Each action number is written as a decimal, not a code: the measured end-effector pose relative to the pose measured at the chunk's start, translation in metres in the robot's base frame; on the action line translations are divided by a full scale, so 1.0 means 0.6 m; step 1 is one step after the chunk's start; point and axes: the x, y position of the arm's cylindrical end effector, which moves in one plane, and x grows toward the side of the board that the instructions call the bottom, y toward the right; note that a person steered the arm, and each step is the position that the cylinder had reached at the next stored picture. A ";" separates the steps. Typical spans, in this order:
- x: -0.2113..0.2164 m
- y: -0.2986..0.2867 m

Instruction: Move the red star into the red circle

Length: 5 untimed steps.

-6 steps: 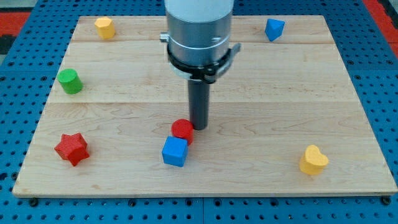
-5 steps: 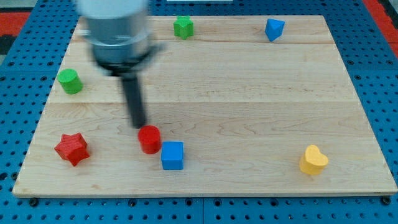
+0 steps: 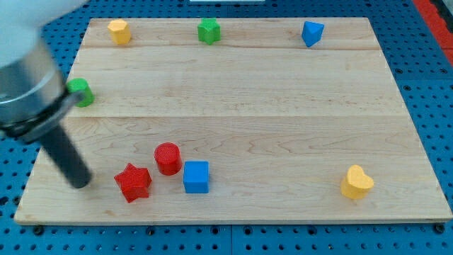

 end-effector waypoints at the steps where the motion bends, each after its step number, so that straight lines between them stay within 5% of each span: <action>1: 0.046 0.045; 4: 0.027 0.247; 5: 0.074 0.143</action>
